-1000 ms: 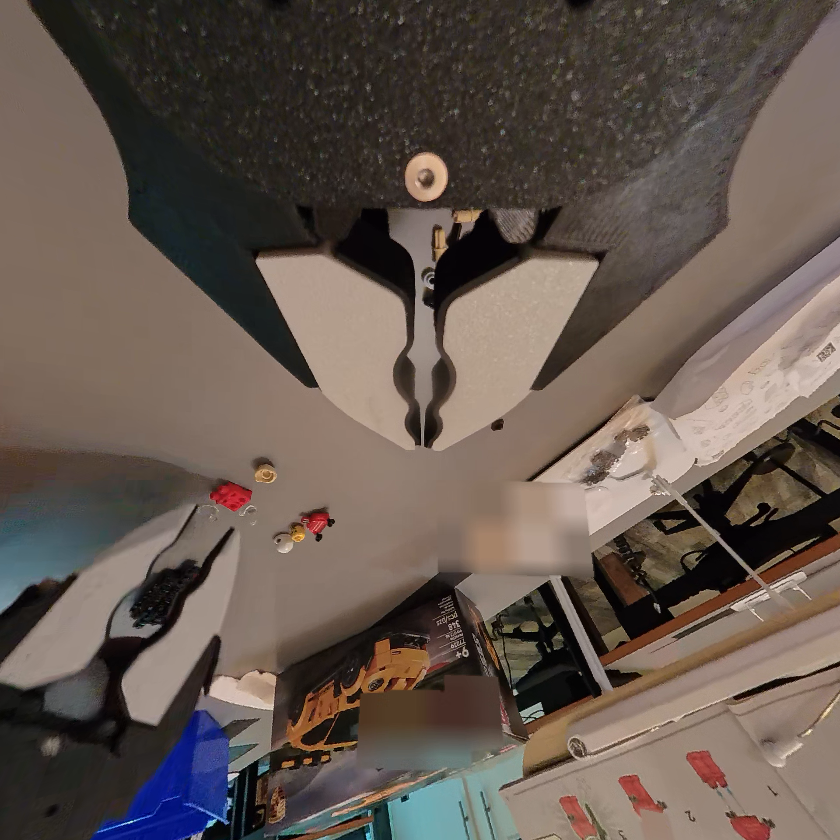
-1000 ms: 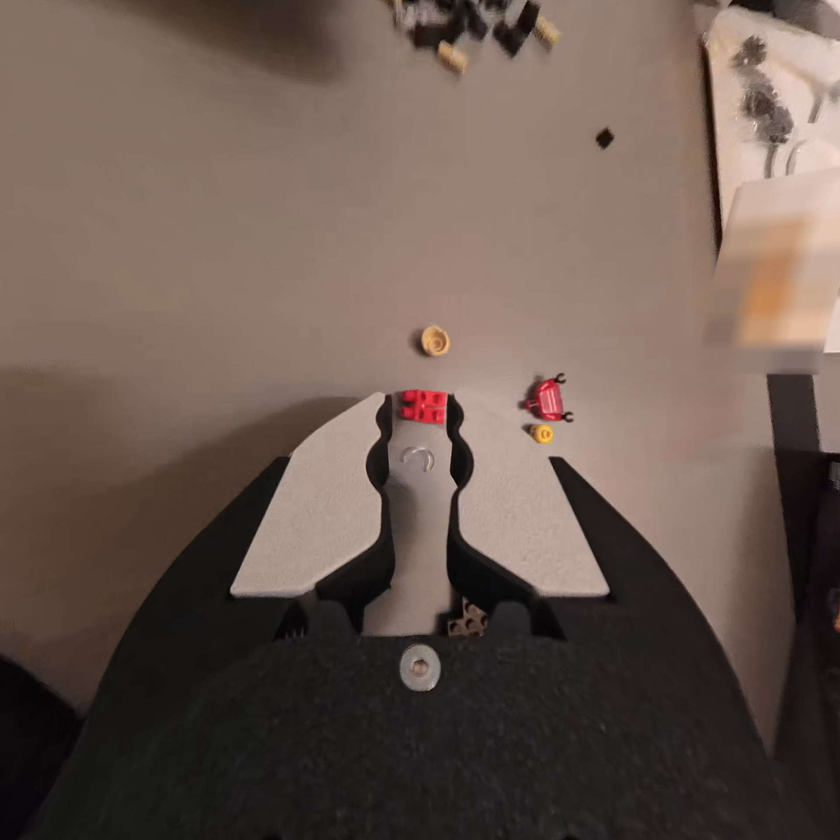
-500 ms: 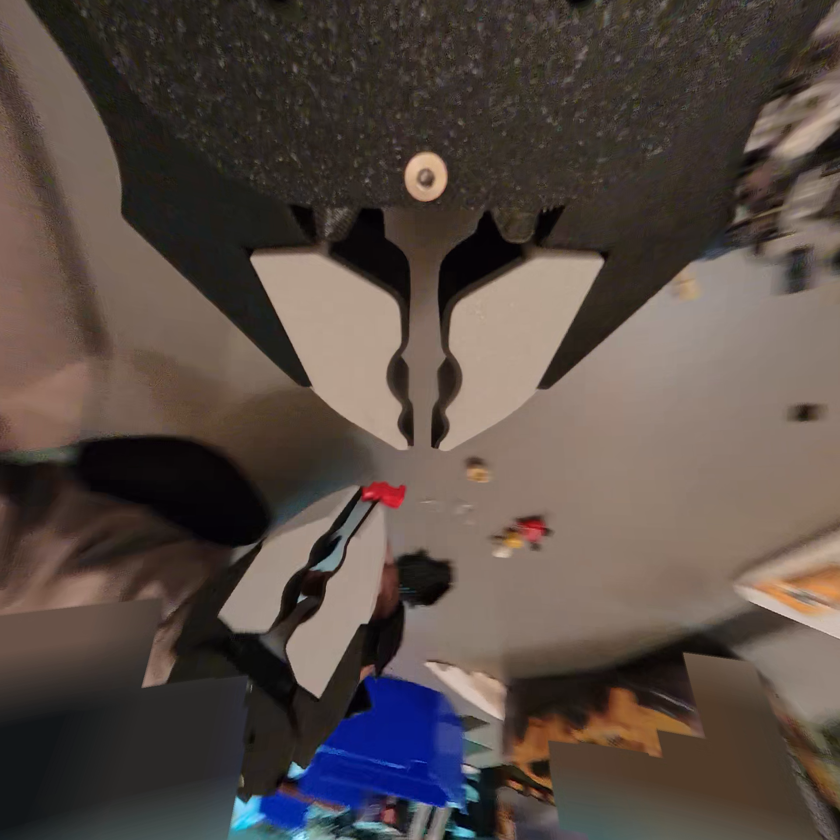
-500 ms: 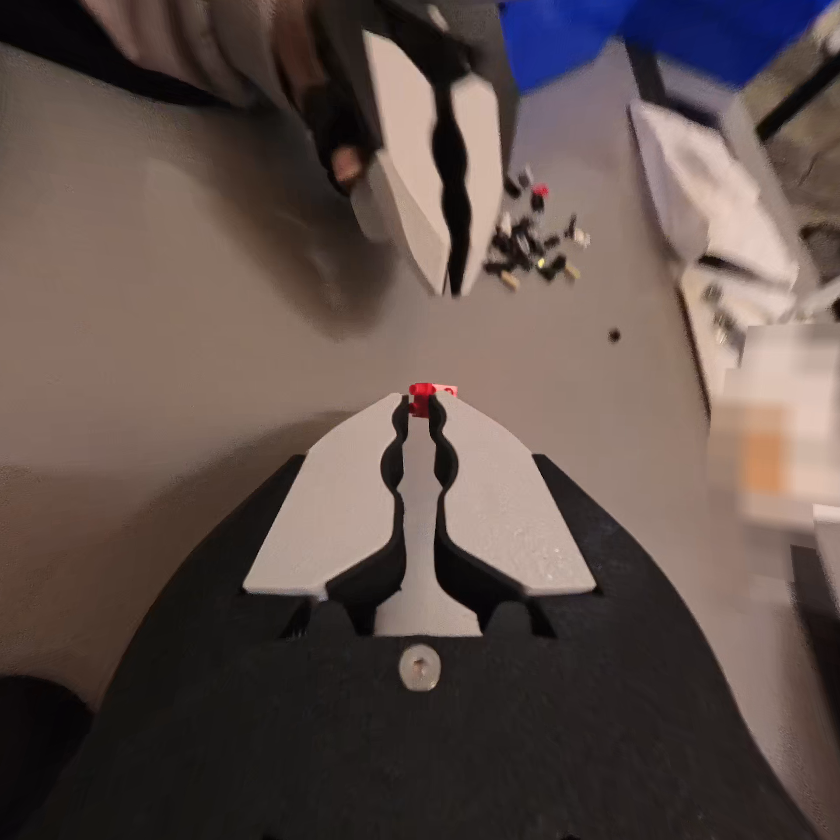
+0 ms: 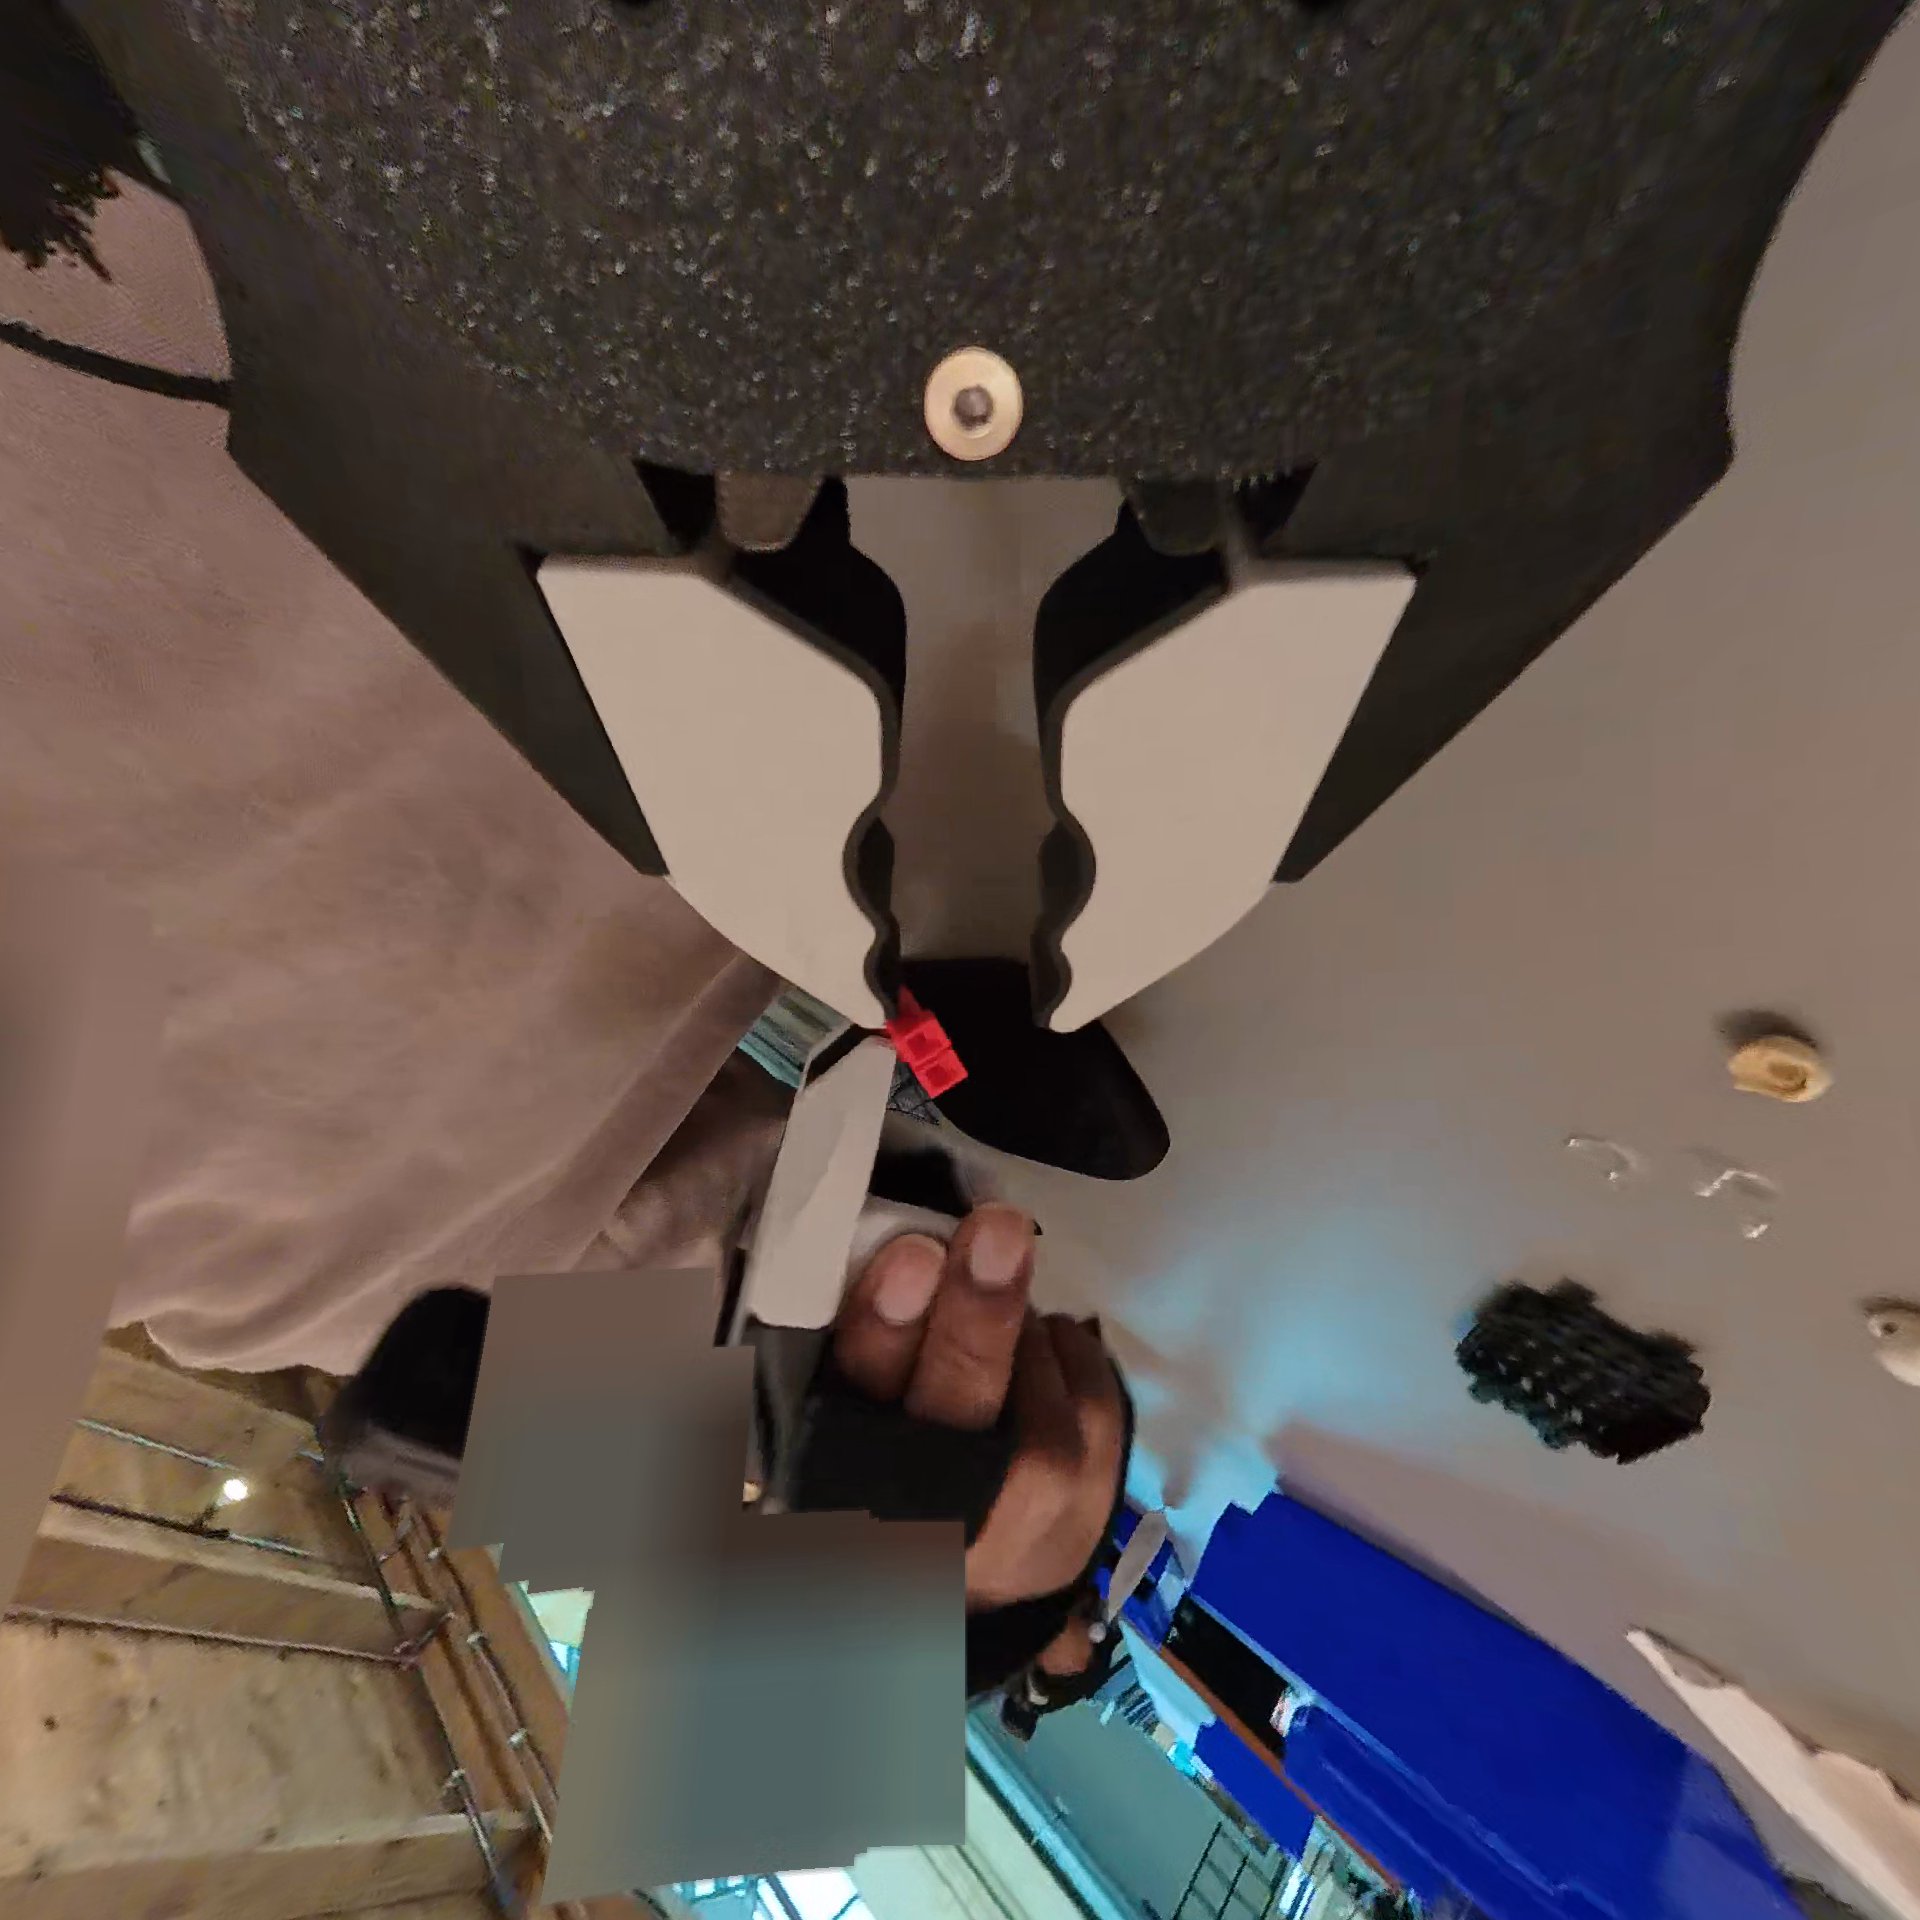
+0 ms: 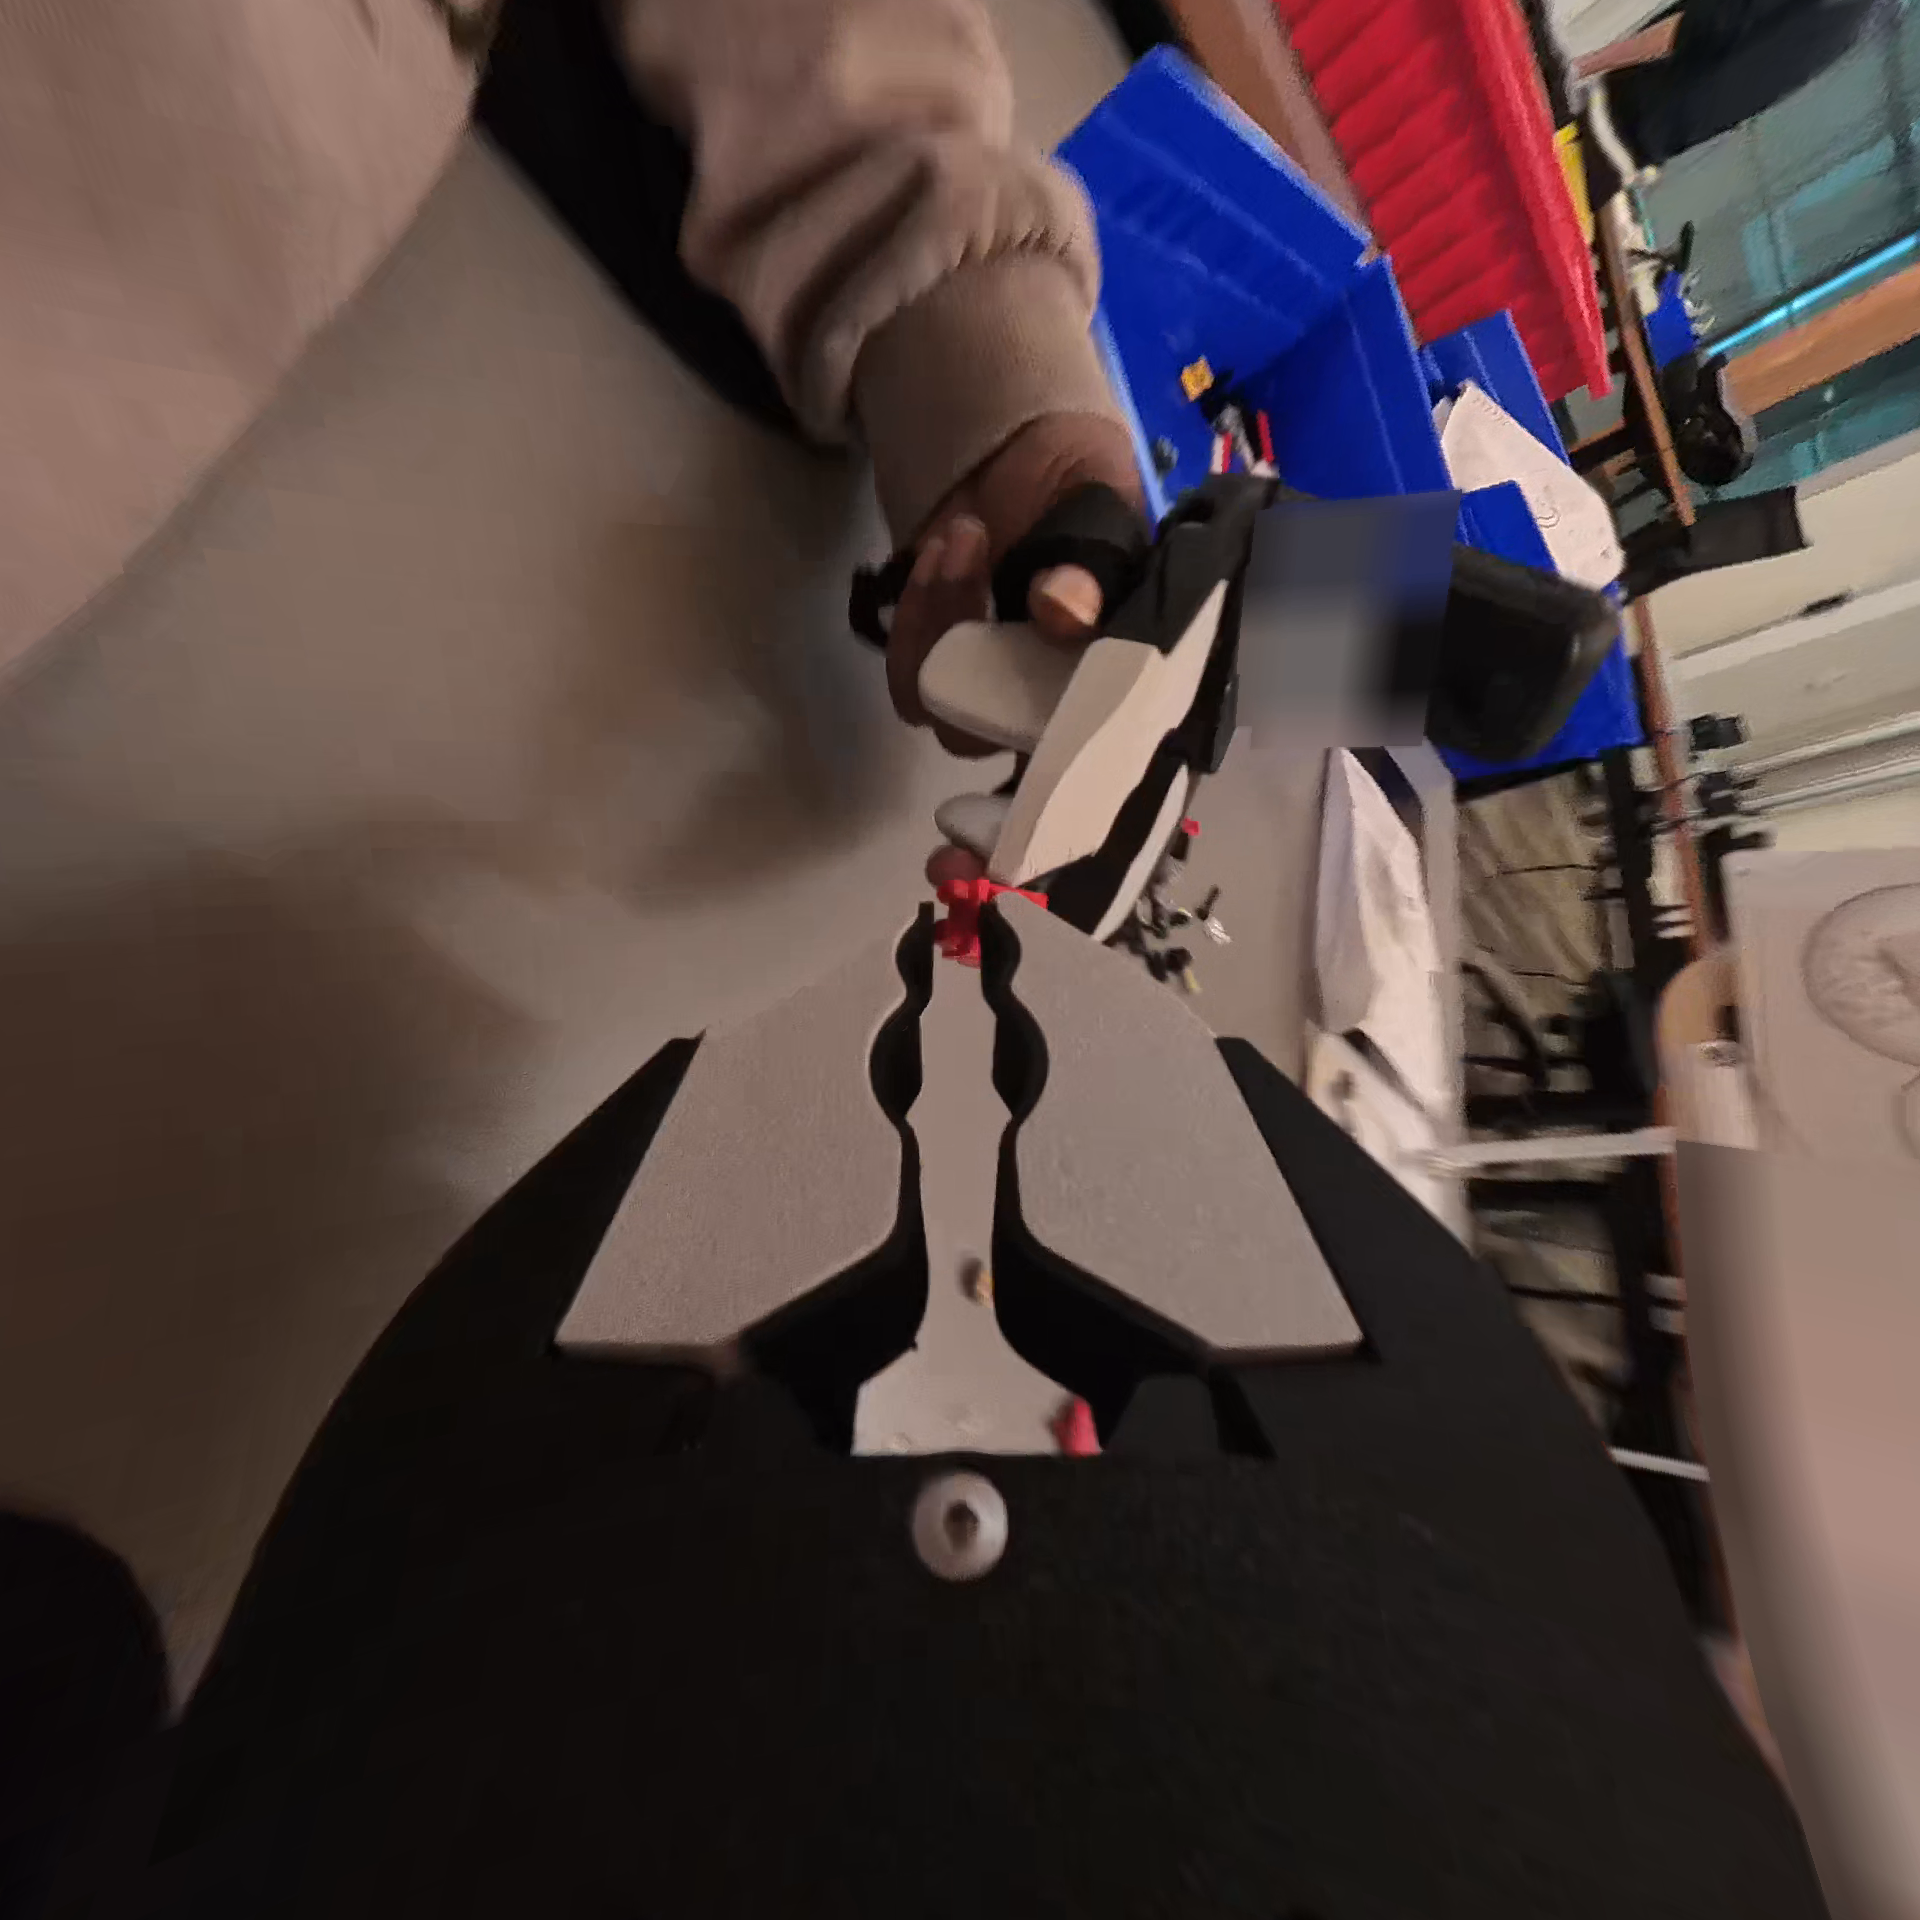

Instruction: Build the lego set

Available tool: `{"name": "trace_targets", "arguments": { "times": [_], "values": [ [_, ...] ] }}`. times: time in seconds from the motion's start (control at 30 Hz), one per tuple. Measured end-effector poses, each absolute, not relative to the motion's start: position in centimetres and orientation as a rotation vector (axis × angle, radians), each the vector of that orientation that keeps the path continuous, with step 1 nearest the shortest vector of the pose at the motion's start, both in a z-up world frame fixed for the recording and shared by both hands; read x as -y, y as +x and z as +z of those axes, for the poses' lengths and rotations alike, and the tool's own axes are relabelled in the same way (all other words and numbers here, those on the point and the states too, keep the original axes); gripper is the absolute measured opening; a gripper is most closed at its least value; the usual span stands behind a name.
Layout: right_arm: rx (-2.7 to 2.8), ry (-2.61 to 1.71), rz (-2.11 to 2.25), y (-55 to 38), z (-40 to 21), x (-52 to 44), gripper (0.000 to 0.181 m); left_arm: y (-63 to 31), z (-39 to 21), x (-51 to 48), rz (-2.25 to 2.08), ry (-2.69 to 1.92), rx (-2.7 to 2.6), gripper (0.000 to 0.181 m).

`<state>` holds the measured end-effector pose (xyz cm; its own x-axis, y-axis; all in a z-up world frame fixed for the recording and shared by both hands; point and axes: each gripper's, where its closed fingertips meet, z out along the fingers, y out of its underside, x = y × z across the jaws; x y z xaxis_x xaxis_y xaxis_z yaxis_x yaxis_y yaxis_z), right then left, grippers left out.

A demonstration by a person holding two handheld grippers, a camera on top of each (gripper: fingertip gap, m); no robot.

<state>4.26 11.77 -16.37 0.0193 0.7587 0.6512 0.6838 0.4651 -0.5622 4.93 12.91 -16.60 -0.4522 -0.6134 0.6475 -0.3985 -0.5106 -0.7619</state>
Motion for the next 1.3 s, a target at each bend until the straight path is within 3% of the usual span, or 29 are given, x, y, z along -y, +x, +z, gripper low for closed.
{"name": "trace_targets", "arguments": {
  "times": [0.23,0.47,0.57,0.83,0.97,1.07,1.3],
  "values": [
    [1.116,-1.351,1.084,3.7,-11.1,-10.3,0.007,4.4,-13.6,-11.5,-1.909,-1.182,-1.514,0.029],
    [0.802,-1.28,1.522,3.8,-9.8,-10.6,0.007,4.5,-11.2,-11.3,-1.767,-1.036,-1.42,0.019],
    [0.713,-1.261,1.554,4.2,-9.6,-11.5,0.007,4.6,-10.9,-11.7,-1.714,-1.038,-1.38,0.009],
    [0.664,-1.402,1.22,5.7,-11.0,-14.8,0.004,5.5,-12.0,-15.1,-1.593,-1.248,-1.262,0.008],
    [0.73,-1.46,1.128,5.4,-11.9,-15.1,0.017,5.7,-12.4,-15.2,-1.593,-1.28,-1.263,0.008],
    [0.732,-1.473,1.126,5.3,-12.2,-15.3,0.008,5.9,-12.8,-15.3,-1.583,-1.298,-1.275,0.008],
    [0.71,-1.505,1.142,5.2,-12.2,-15.5,0.007,5.7,-12.6,-15.4,-1.559,-1.262,-1.288,0.008]
  ]
}}
